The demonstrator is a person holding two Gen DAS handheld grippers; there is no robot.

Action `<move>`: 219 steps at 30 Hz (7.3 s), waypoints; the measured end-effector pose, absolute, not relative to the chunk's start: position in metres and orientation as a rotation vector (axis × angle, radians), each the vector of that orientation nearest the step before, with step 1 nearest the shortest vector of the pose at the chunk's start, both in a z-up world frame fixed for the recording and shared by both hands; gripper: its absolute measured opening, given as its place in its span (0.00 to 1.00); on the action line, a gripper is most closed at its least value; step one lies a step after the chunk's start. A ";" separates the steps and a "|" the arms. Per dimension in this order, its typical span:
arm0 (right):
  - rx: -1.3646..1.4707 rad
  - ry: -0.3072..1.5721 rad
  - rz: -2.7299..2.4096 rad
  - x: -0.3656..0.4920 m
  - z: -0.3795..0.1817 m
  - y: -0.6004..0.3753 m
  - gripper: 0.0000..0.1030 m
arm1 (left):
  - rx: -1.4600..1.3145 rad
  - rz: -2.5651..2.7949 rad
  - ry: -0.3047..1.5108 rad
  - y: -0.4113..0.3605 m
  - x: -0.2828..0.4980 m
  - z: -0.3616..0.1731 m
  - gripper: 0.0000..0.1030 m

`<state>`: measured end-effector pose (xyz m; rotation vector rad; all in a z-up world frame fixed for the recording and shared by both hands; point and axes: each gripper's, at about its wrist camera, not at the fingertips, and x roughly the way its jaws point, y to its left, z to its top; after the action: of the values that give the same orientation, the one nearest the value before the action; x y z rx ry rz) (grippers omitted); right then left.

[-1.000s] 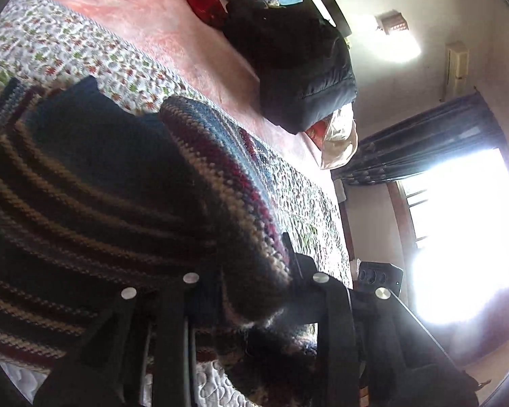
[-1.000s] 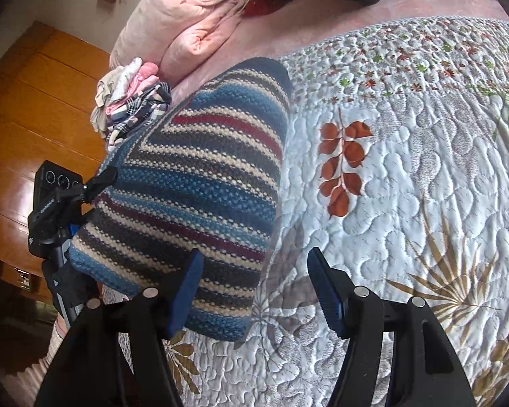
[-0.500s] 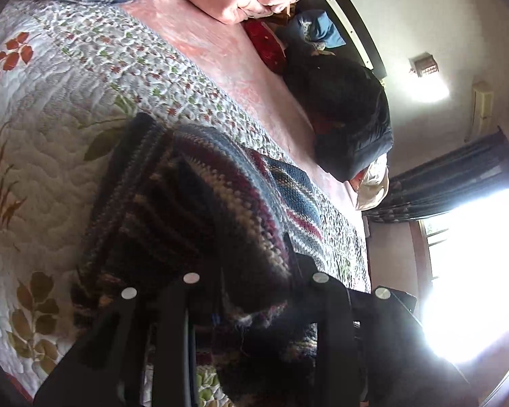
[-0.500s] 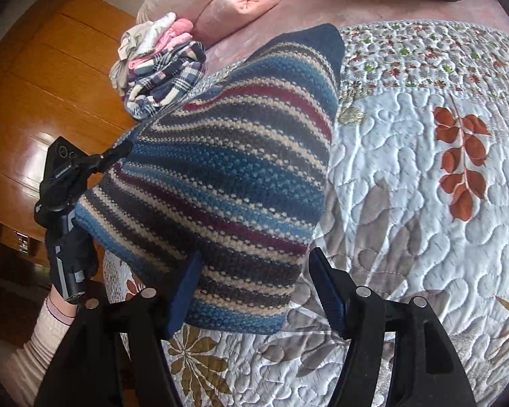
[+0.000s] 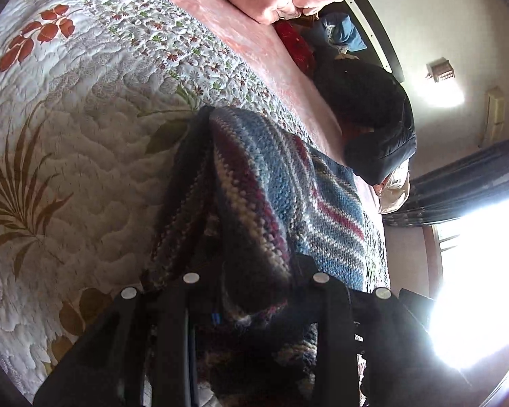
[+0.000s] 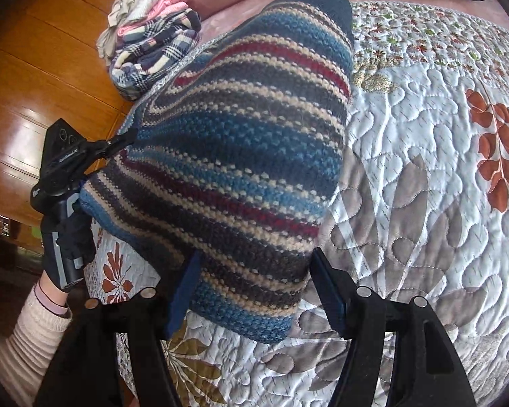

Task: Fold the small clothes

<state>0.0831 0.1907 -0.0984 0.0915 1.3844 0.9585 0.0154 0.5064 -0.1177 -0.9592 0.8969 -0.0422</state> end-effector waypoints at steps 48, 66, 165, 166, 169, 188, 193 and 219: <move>0.007 1.394 0.919 0.064 -0.120 0.197 0.56 | -0.709 0.113 1.121 0.489 -0.063 -0.109 0.31; 0.155 1.307 0.920 0.086 -0.093 0.161 0.63 | -0.817 0.063 1.056 0.547 0.052 -0.078 0.45; 0.439 1.426 0.749 0.028 -0.139 -0.054 0.78 | -0.737 -0.200 1.076 0.242 -0.068 -0.106 0.48; 0.429 1.421 0.743 0.026 -0.135 -0.059 0.79 | -0.714 -0.178 1.075 0.242 -0.073 -0.099 0.50; 0.410 1.416 0.733 0.014 -0.128 -0.073 0.82 | -0.667 -0.144 1.038 0.242 -0.096 -0.074 0.54; 0.350 1.460 0.717 -0.045 -0.130 -0.087 0.33 | -0.504 -0.016 1.131 0.215 -0.159 -0.084 0.52; 0.338 1.456 0.671 -0.049 -0.133 -0.091 0.30 | -0.484 -0.012 1.191 0.215 -0.159 -0.097 0.52; 0.024 1.308 0.432 -0.110 -0.078 -0.085 0.86 | -0.368 0.100 1.208 0.192 -0.211 -0.049 0.68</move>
<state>-0.1096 -0.0852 -0.0779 0.0237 1.3082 0.4323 -0.2108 0.1920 -0.0488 -0.3683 1.2085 0.0999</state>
